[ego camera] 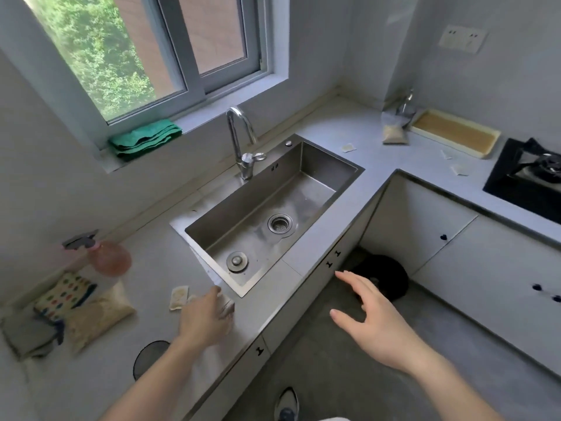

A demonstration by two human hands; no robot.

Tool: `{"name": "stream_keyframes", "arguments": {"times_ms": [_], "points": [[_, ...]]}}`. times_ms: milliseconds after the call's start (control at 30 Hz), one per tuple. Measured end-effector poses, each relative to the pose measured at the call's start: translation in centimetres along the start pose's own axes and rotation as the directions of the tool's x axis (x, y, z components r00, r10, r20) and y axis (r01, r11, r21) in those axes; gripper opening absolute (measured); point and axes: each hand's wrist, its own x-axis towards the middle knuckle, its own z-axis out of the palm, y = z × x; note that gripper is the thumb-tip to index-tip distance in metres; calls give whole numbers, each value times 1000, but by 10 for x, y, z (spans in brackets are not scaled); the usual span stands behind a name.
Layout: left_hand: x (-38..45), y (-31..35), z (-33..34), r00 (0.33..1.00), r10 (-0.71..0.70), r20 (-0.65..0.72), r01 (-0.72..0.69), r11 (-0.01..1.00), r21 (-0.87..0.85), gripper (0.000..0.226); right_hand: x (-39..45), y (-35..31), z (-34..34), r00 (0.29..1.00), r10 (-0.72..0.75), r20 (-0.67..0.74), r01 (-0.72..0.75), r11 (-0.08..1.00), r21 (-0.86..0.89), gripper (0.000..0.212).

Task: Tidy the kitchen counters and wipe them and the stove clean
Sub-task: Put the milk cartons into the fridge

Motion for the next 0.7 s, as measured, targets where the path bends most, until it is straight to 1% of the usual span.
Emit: {"name": "stream_keyframes", "arguments": {"times_ms": [67, 133, 267, 367, 500, 600, 700], "points": [[1, 21, -11, 999, 45, -25, -47, 996, -72, 60, -4, 11, -12, 999, 29, -43, -28, 999, 22, 66], [1, 50, -24, 993, 100, -58, -108, 985, -133, 56, -8, 23, -27, 995, 58, -86, -54, 997, 48, 66], [-4, 130, -48, 966, 215, -143, -240, 953, -186, 52, -23, 55, -72, 978, 98, -186, -80, 991, 105, 66], [-14, 194, -58, 923, 333, -194, -372, 900, -226, 54, -39, 81, -114, 959, 135, -247, -94, 981, 172, 64], [-37, 296, -63, 833, 490, -257, -543, 815, -205, 50, -72, 128, -180, 915, 175, -365, -90, 967, 239, 61], [-56, 362, -68, 769, 573, -283, -631, 749, -200, 48, -96, 158, -225, 887, 206, -414, -100, 959, 263, 59], [-76, 432, -71, 721, 638, -268, -689, 702, -182, 50, -124, 195, -273, 861, 232, -454, -114, 955, 273, 60]]}}
